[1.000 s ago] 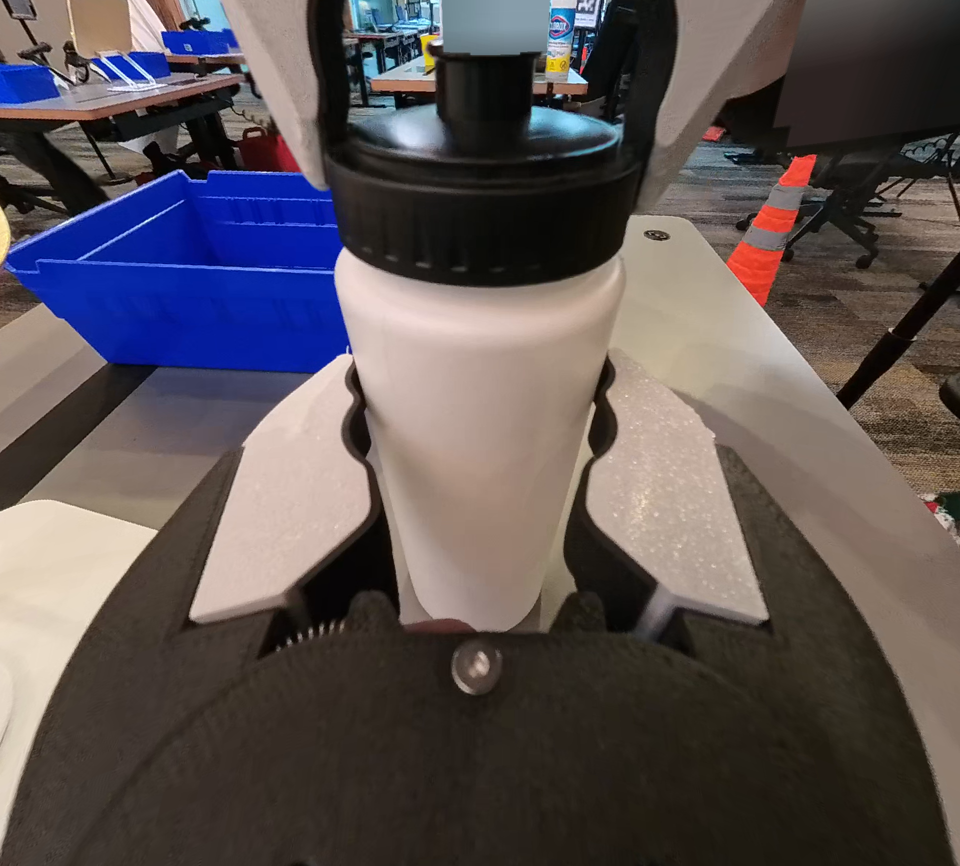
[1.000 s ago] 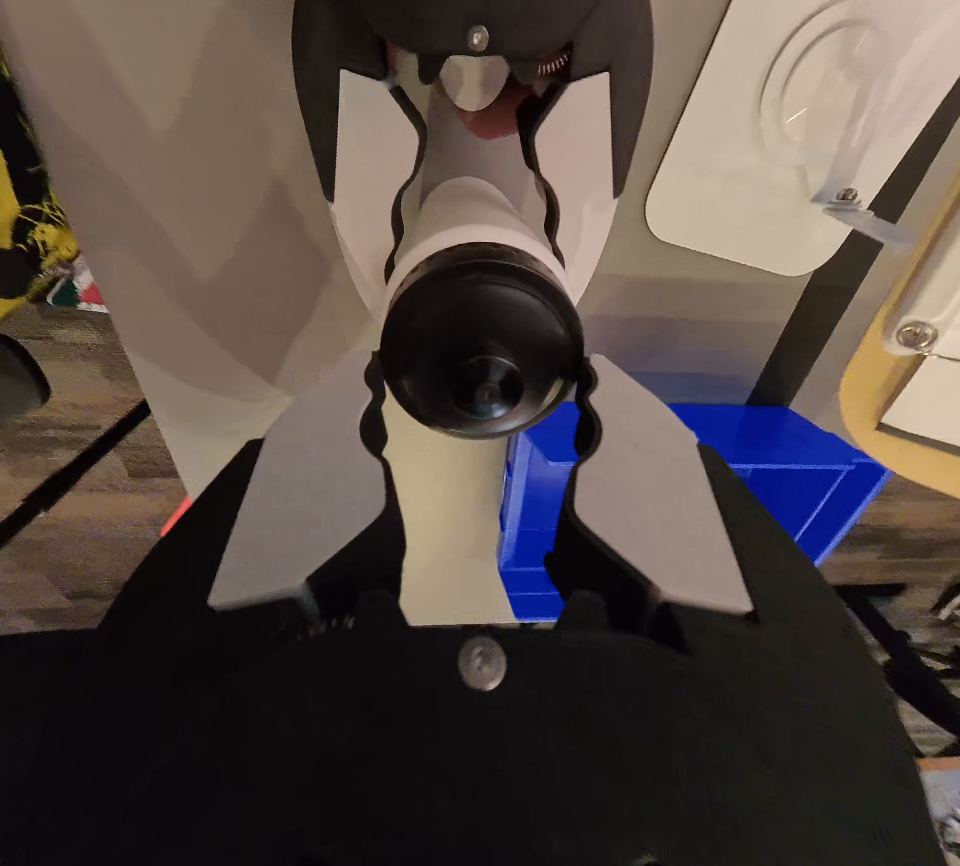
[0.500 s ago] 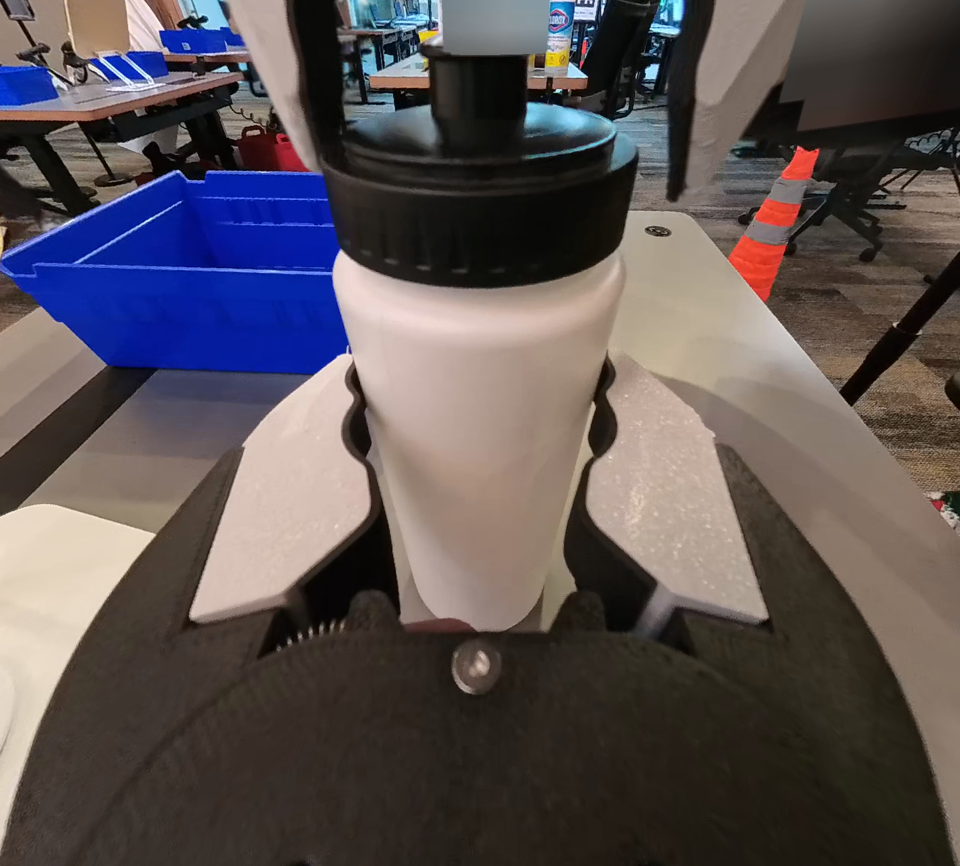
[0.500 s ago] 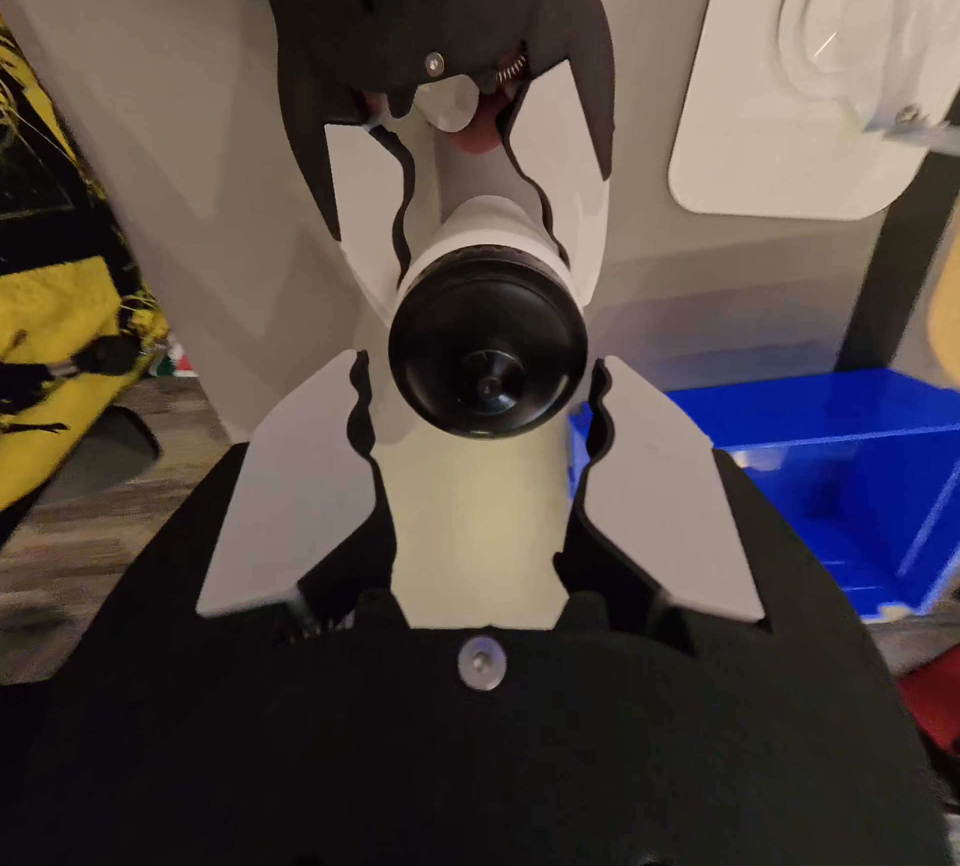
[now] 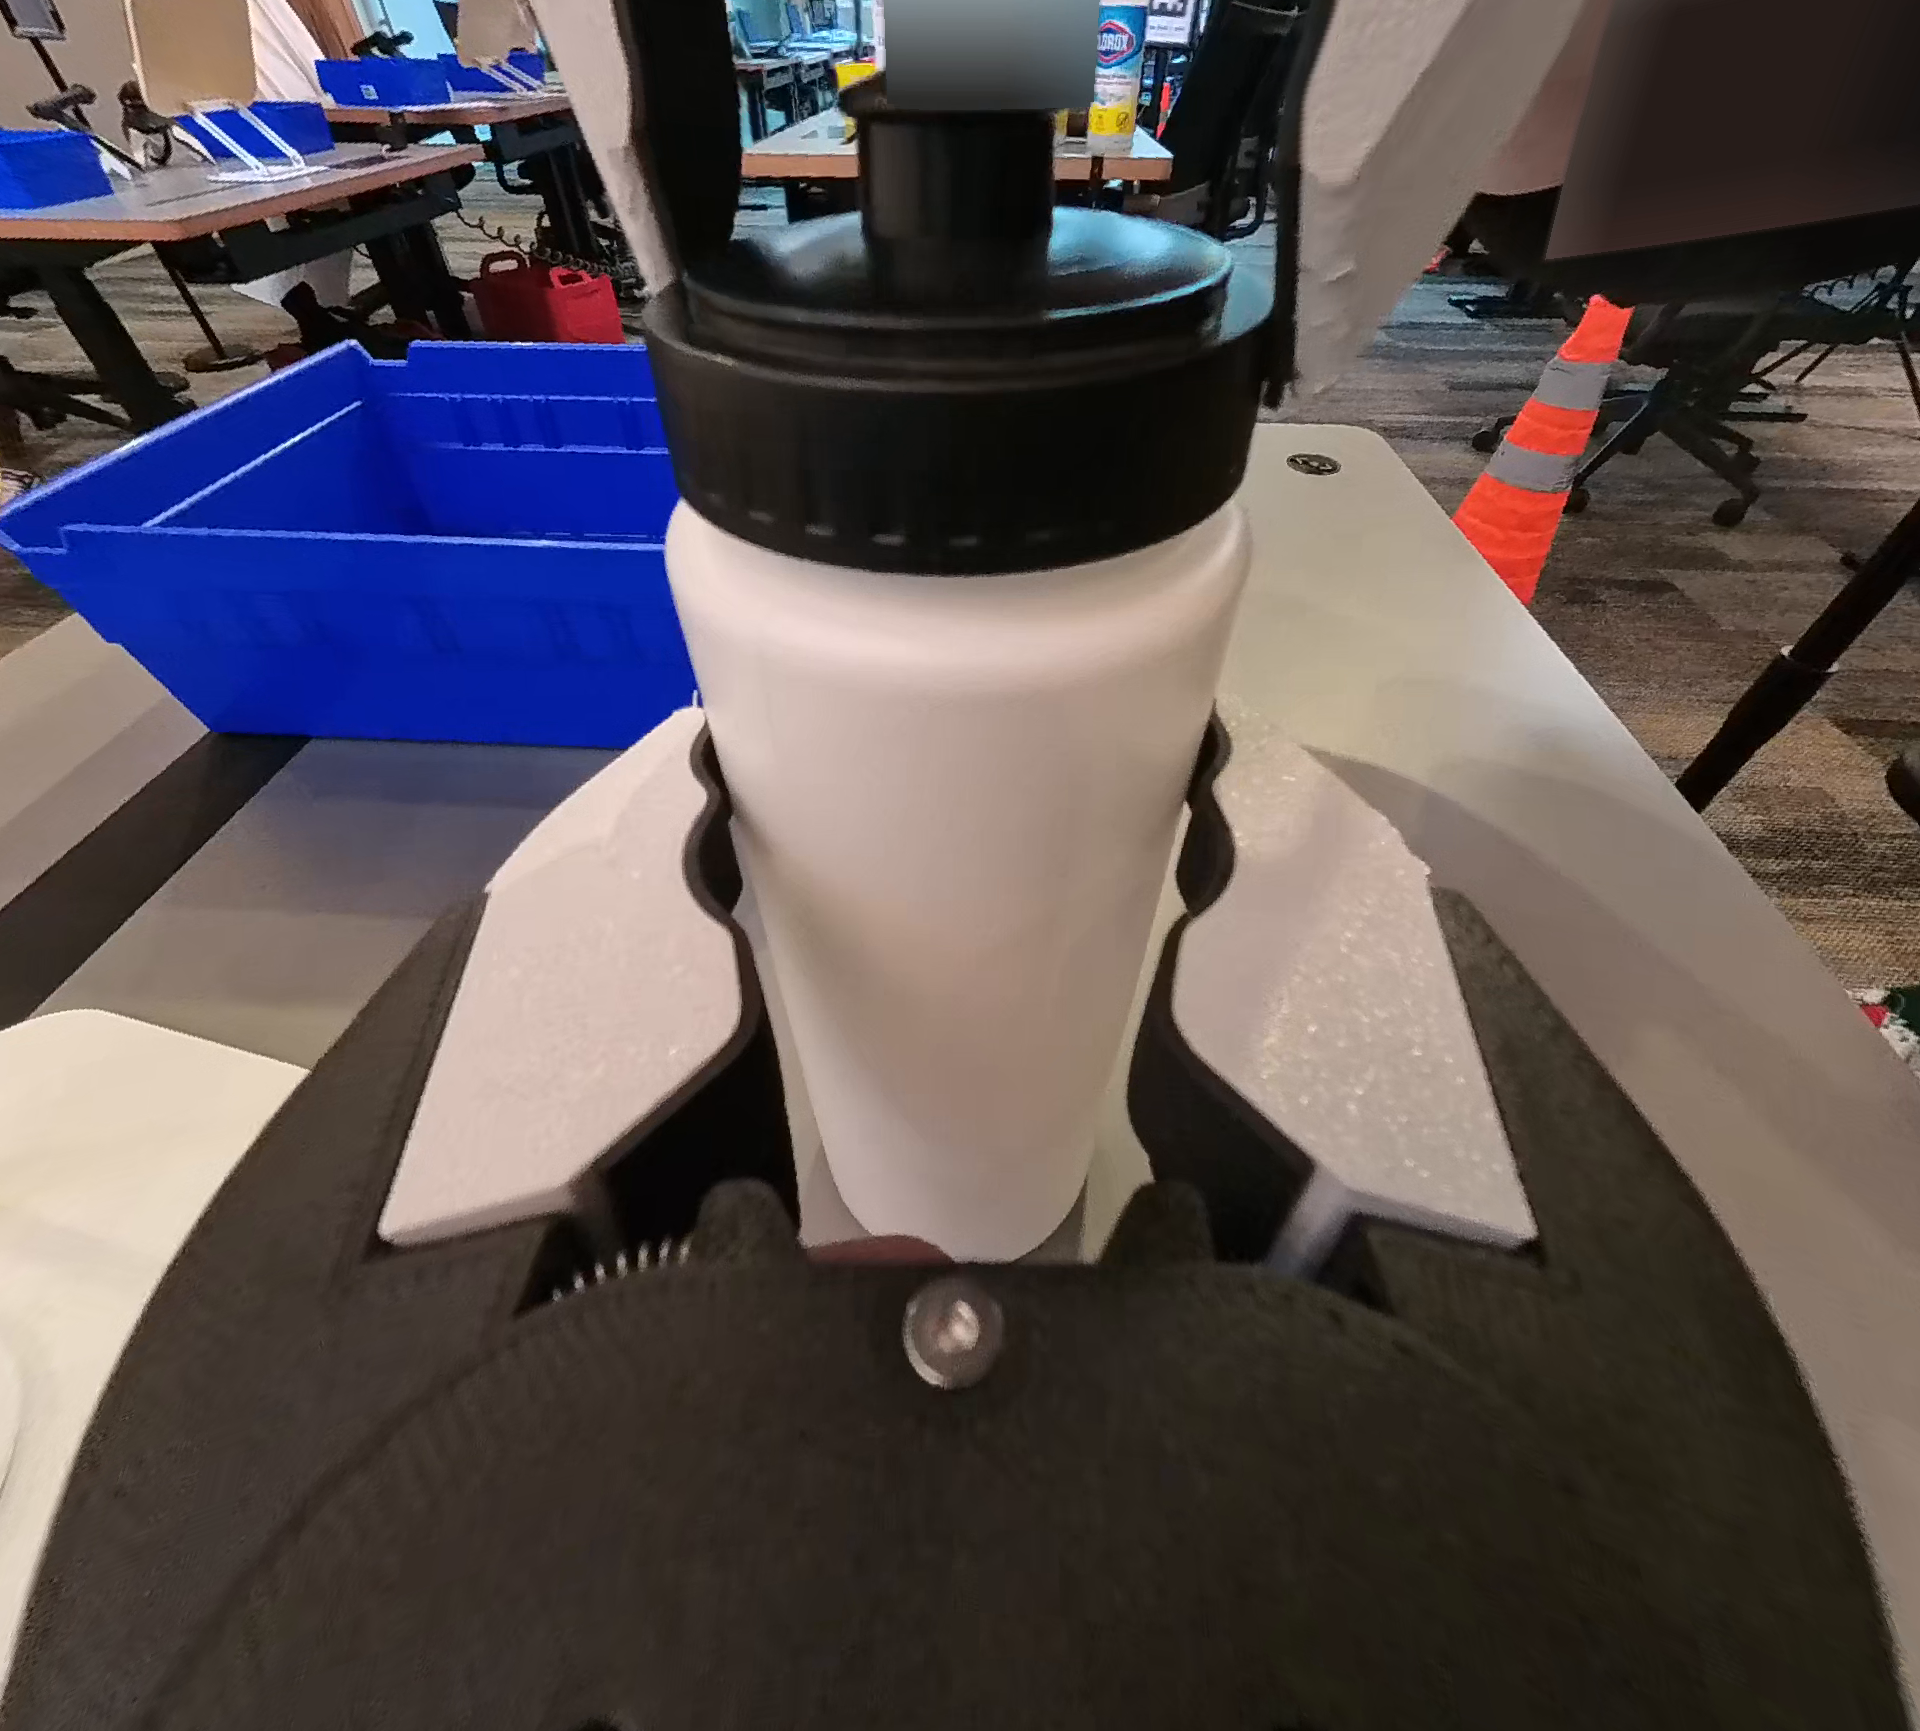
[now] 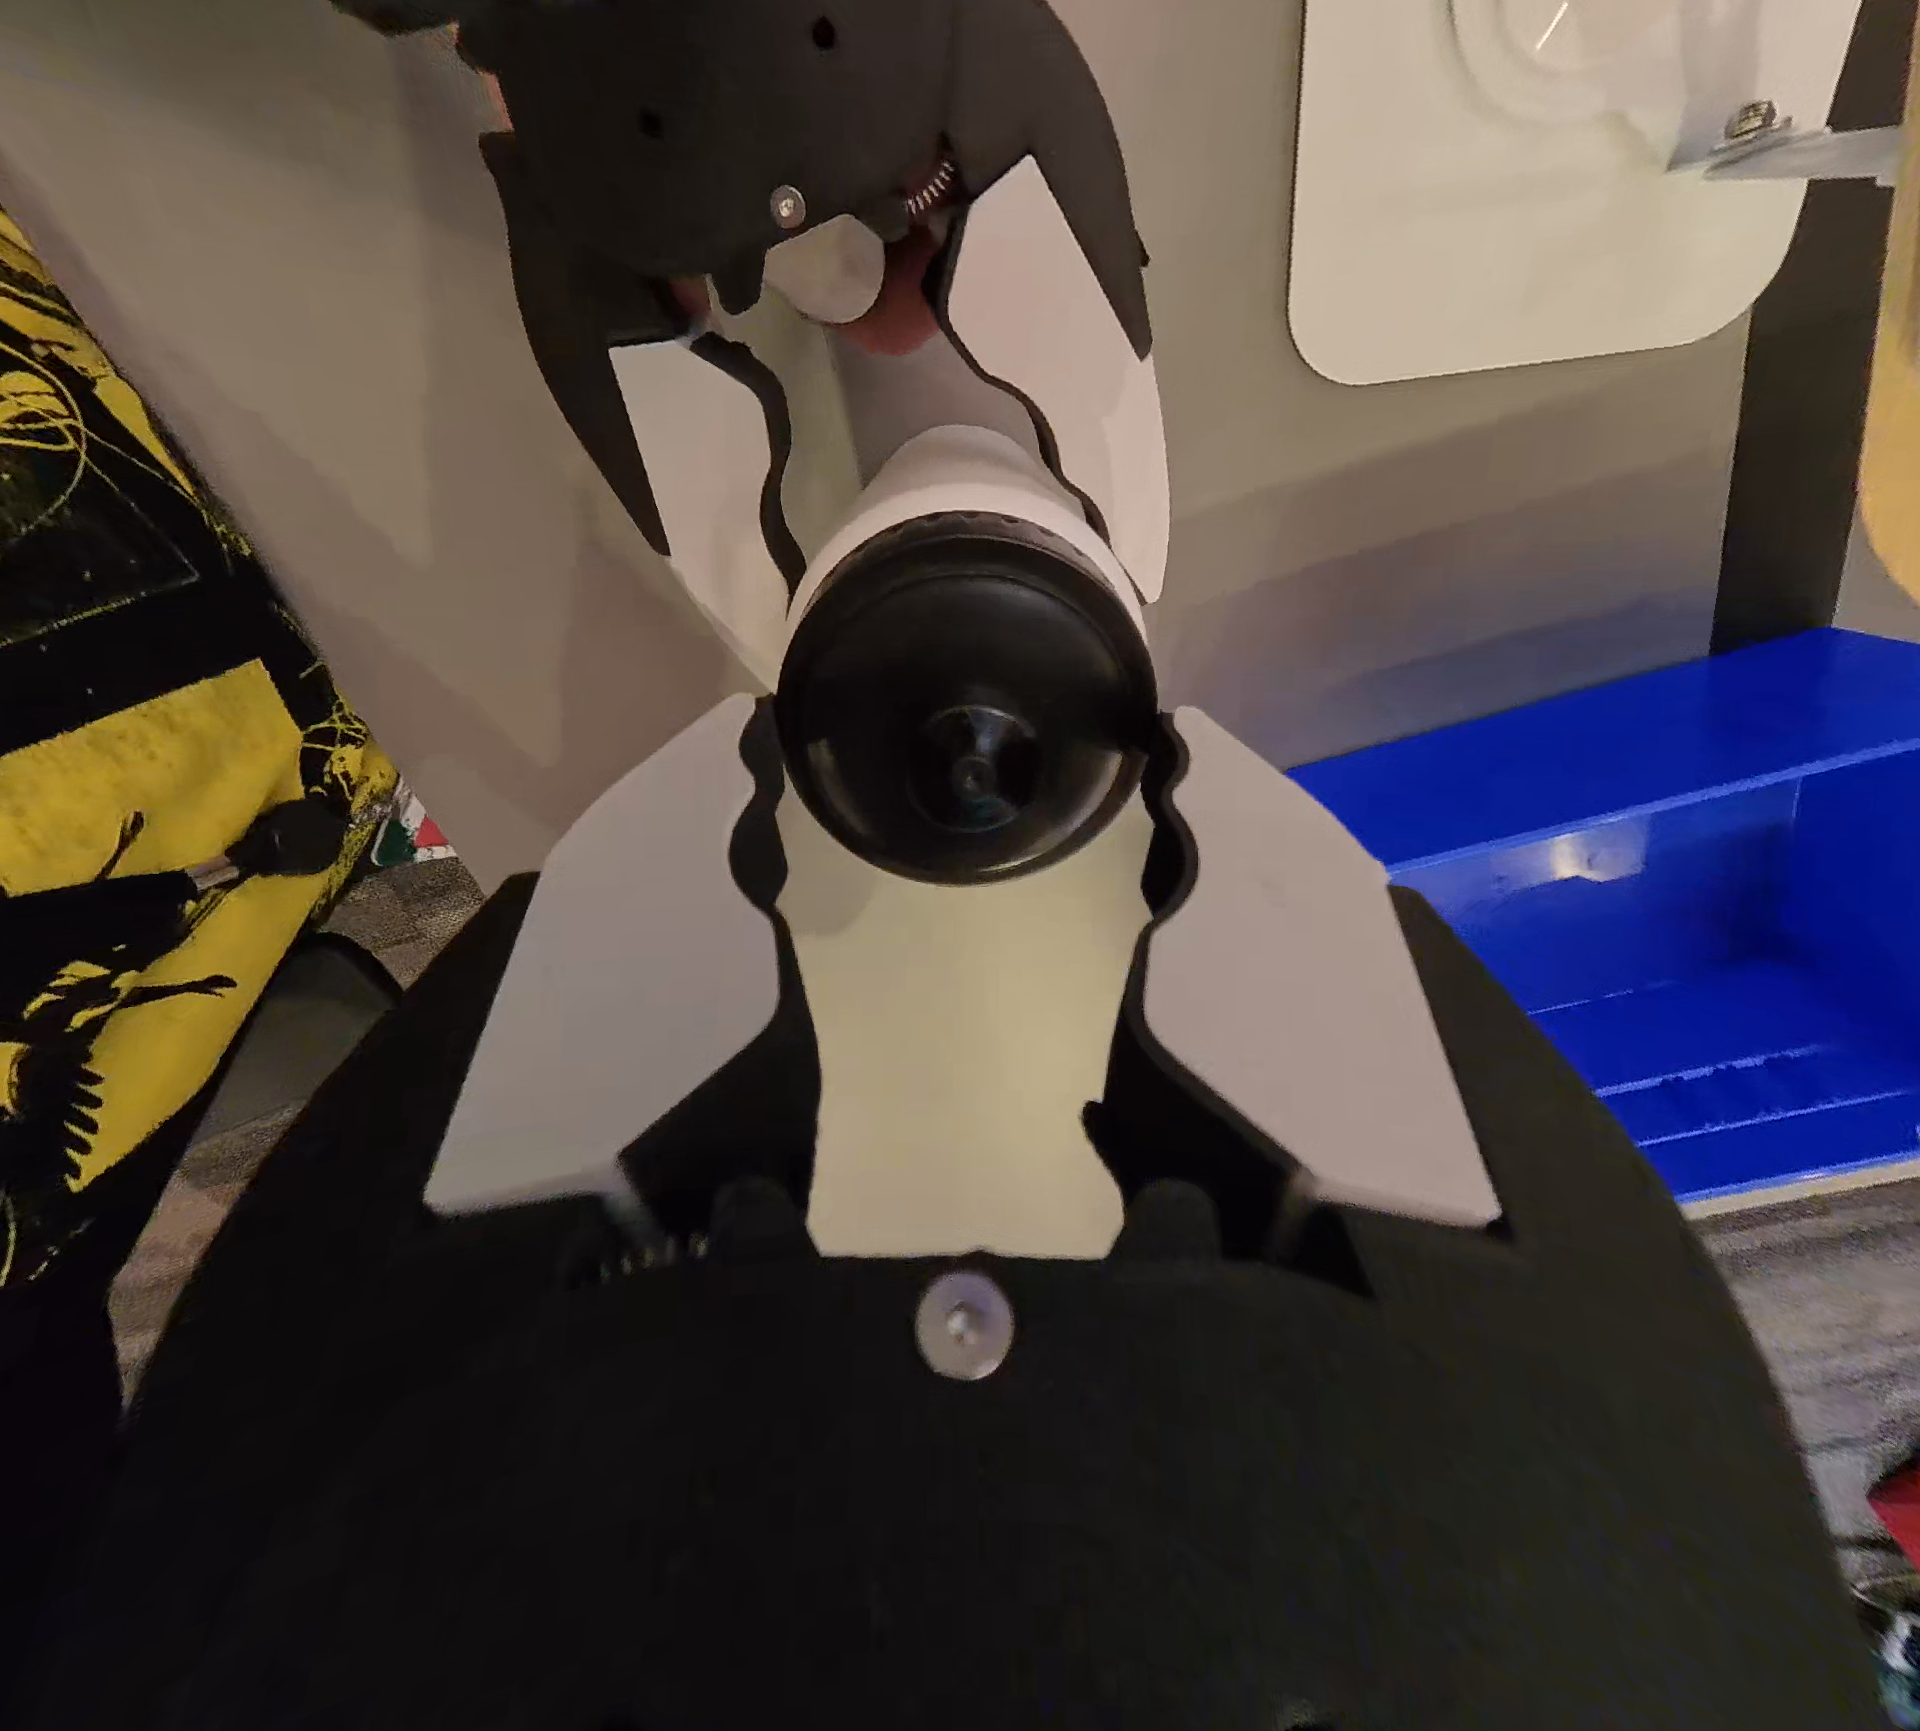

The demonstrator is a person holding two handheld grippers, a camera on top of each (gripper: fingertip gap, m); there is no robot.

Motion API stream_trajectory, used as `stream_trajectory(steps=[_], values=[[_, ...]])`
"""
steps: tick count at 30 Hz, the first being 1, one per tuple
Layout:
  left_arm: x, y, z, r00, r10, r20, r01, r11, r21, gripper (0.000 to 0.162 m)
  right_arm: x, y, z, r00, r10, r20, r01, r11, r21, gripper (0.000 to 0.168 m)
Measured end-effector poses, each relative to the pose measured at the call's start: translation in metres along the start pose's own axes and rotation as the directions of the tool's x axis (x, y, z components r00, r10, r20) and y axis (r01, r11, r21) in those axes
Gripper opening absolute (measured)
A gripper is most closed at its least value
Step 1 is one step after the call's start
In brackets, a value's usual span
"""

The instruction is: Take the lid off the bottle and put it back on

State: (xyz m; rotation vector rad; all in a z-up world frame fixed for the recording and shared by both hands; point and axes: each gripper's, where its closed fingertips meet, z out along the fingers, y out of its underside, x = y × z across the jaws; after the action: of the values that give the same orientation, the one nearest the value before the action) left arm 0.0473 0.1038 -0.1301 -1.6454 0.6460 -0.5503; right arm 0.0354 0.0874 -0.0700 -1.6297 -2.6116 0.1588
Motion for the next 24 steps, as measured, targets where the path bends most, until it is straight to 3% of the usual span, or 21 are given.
stream_trajectory(steps=[6,10,19,24], values=[[0.001,0.0,0.0,1.0,0.004,-0.001,-0.004,1.0,-0.001,0.084,0.001,-0.002,-0.001,0.976,-0.215,0.021,0.215,0.977,0.012,0.071],[0.001,0.0,0.0,1.0,0.004,-0.002,-0.004,1.0,-0.001,0.084,0.002,0.005,0.008,0.945,-0.326,0.024,0.327,0.943,-0.056,0.072],[-0.001,0.0,-0.001,1.0,-0.004,-0.004,0.004,1.0,0.004,0.084,0.001,0.003,0.008,1.0,-0.013,0.022,0.014,1.0,-0.013,0.072],[0.002,0.0,0.001,1.0,0.009,-0.003,-0.009,1.0,-0.004,0.084,-0.002,0.004,0.007,0.988,-0.149,0.035,0.15,0.989,-0.011,0.077]])
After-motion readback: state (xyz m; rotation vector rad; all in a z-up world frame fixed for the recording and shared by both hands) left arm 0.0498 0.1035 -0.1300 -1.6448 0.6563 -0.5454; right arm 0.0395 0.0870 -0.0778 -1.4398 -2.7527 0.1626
